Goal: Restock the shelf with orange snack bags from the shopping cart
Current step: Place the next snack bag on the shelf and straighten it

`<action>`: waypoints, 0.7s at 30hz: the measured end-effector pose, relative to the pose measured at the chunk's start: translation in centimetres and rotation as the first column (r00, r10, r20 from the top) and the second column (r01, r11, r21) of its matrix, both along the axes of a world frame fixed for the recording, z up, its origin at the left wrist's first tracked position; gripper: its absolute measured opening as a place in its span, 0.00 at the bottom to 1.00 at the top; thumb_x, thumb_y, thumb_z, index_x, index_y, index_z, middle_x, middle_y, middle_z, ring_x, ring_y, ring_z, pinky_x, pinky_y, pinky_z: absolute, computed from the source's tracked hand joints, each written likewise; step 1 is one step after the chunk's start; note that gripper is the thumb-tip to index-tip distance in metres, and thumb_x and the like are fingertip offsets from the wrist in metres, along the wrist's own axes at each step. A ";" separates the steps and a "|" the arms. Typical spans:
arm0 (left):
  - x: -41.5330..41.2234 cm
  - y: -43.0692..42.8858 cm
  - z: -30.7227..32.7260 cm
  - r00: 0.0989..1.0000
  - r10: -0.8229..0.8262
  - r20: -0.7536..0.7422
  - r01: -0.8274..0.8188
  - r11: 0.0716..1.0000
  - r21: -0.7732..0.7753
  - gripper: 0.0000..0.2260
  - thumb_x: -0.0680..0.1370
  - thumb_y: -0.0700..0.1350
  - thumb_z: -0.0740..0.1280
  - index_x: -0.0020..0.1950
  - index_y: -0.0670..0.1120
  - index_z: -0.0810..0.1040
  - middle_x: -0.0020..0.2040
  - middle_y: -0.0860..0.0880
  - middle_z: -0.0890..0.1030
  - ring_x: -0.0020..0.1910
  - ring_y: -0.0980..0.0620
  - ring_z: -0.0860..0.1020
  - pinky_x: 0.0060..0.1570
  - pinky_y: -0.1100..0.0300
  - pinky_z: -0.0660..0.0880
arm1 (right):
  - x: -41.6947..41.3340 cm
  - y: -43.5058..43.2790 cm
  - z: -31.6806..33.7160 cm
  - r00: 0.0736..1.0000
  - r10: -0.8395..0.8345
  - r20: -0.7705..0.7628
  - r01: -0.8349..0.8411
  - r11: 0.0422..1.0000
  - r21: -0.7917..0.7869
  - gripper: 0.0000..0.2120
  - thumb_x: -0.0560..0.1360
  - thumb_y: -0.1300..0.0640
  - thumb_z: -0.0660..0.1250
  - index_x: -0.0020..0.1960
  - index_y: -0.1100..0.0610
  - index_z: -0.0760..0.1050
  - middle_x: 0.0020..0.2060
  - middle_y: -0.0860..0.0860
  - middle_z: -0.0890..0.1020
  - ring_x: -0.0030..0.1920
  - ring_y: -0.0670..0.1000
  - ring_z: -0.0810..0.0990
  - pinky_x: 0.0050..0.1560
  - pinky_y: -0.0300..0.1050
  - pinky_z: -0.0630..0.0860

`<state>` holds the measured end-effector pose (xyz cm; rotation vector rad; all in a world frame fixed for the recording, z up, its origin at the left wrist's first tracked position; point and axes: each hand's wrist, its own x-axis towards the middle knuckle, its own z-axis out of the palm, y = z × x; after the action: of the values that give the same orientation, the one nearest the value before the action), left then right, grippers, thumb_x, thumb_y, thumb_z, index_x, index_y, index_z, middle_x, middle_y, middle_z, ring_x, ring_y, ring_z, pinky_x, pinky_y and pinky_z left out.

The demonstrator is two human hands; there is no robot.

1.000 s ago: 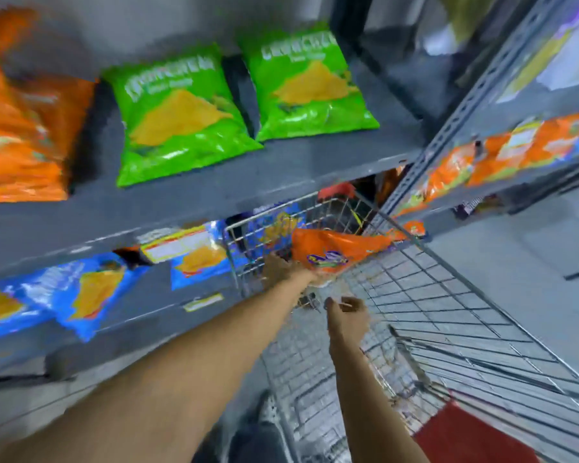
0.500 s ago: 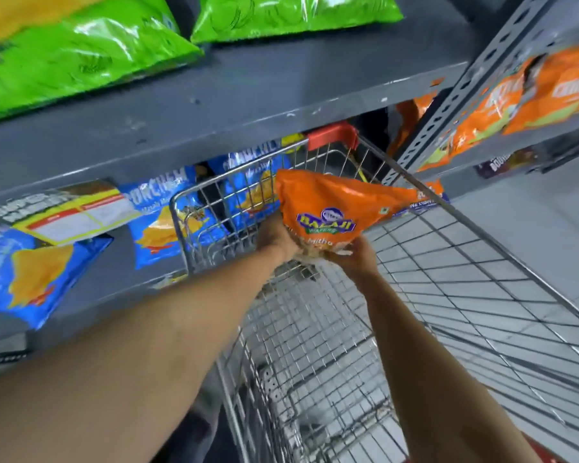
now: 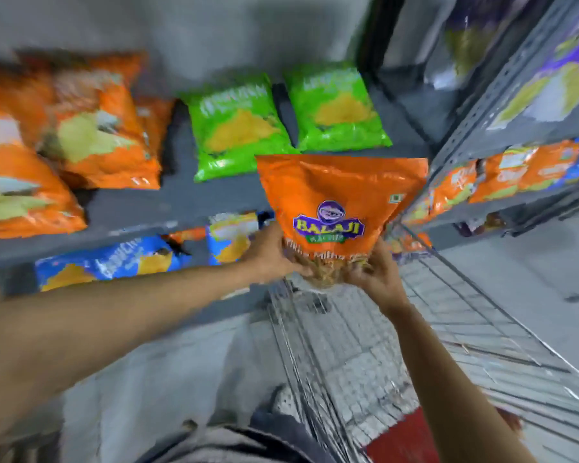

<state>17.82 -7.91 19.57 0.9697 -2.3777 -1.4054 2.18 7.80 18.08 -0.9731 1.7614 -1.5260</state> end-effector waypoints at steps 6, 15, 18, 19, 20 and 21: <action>9.2 -3.1 11.6 0.924 0.086 -0.372 -0.182 0.955 -0.233 0.31 0.58 0.51 0.80 0.58 0.51 0.73 0.53 0.56 0.79 0.51 0.67 0.76 0.53 0.69 0.71 | 7.3 -5.8 11.2 0.998 0.017 -0.068 -0.034 0.964 -0.263 0.29 0.58 0.48 0.82 0.54 0.55 0.76 0.45 0.47 0.86 0.48 0.52 0.82 0.49 0.46 0.80; 21.0 -8.2 28.7 0.677 0.140 -0.723 -0.501 0.807 -0.313 0.25 0.64 0.47 0.77 0.59 0.46 0.75 0.48 0.55 0.81 0.45 0.66 0.78 0.50 0.70 0.76 | 18.1 -15.3 28.8 0.985 0.058 -0.164 -0.148 0.769 -0.622 0.21 0.57 0.48 0.80 0.45 0.52 0.78 0.39 0.39 0.86 0.42 0.39 0.81 0.46 0.34 0.78; 25.0 -9.8 33.1 0.599 0.154 -0.786 -0.568 0.774 -0.281 0.22 0.66 0.45 0.76 0.58 0.43 0.76 0.49 0.50 0.81 0.46 0.58 0.79 0.49 0.68 0.77 | 22.0 -18.5 33.3 0.981 0.078 -0.179 -0.180 0.710 -0.681 0.21 0.58 0.46 0.80 0.46 0.54 0.80 0.39 0.42 0.86 0.43 0.42 0.81 0.47 0.38 0.78; 26.4 -10.7 34.3 0.577 0.163 -0.800 -0.592 0.759 -0.272 0.21 0.67 0.45 0.75 0.58 0.43 0.76 0.50 0.48 0.82 0.47 0.55 0.80 0.50 0.65 0.78 | 23.3 -19.7 34.6 0.977 0.088 -0.194 -0.199 0.699 -0.687 0.20 0.59 0.46 0.79 0.46 0.54 0.80 0.40 0.44 0.86 0.44 0.43 0.82 0.48 0.39 0.79; 28.0 -11.7 35.3 0.565 0.171 -0.807 -0.609 0.746 -0.269 0.21 0.67 0.47 0.75 0.57 0.44 0.77 0.51 0.47 0.82 0.49 0.53 0.80 0.52 0.62 0.79 | 24.7 -21.0 35.9 0.973 0.088 -0.214 -0.214 0.689 -0.692 0.20 0.59 0.46 0.78 0.46 0.54 0.81 0.42 0.46 0.86 0.44 0.44 0.82 0.49 0.42 0.80; 29.5 -12.7 36.2 0.564 0.174 -0.807 -0.622 0.733 -0.276 0.23 0.67 0.51 0.75 0.58 0.44 0.77 0.54 0.46 0.82 0.52 0.50 0.81 0.54 0.57 0.79 | 26.1 -22.3 37.0 0.970 0.090 -0.225 -0.225 0.682 -0.696 0.21 0.59 0.45 0.78 0.46 0.55 0.81 0.43 0.49 0.86 0.45 0.46 0.82 0.50 0.45 0.80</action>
<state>47.27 -20.58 55.80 0.5661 -1.5861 -0.6513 28.28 -14.54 55.07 -1.6321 1.0988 -2.1153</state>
